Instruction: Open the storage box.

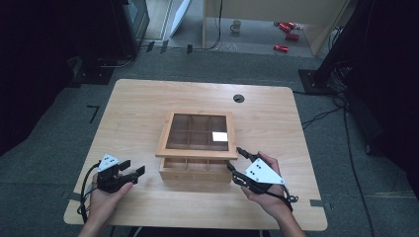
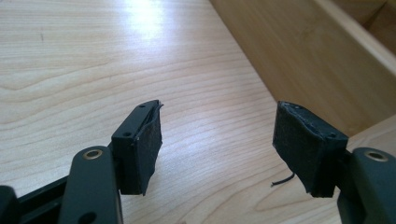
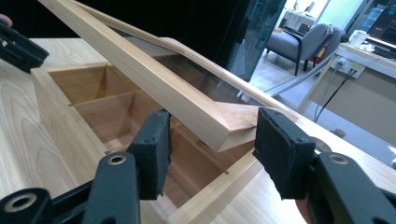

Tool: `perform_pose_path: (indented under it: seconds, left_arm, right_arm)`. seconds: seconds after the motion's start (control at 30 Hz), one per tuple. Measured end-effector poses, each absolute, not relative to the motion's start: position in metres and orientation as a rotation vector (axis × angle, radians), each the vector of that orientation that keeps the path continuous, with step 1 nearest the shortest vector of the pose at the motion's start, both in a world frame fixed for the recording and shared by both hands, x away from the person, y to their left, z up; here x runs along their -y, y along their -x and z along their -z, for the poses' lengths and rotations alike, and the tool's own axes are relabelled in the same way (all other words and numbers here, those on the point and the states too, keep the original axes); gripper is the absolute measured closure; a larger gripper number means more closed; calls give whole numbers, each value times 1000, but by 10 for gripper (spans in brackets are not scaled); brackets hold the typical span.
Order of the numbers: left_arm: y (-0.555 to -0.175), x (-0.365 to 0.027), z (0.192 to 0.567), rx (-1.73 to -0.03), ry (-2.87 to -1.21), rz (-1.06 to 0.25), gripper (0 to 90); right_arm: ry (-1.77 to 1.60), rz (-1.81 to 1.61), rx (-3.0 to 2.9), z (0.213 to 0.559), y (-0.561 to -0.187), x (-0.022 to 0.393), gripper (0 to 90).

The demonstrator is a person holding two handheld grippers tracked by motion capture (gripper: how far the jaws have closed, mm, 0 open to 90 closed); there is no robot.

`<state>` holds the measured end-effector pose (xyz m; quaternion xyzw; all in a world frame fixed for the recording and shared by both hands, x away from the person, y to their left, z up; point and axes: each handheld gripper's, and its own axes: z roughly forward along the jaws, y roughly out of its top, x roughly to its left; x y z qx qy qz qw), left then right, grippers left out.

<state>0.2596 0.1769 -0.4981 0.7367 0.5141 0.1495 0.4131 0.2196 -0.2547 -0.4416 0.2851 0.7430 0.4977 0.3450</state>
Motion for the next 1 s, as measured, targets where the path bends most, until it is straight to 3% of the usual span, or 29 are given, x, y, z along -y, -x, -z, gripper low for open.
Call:
perform_pose_path:
  seconds: [0.2, 0.57, 1.0]
  left_arm:
    - [-262, -176, 504, -1316, -1879, -375, 323]
    - [-264, -173, 509, -1320, -1912, -362, 317]
    - [-264, -171, 511, -1316, -1929, -348, 315]
  right_arm:
    - [-736, -1308, -1932, 435, -223, 258, 494]
    - [-773, -1414, -1924, 413, -243, 273, 642]
    - [-709, -1424, -1919, 385, -270, 279, 673]
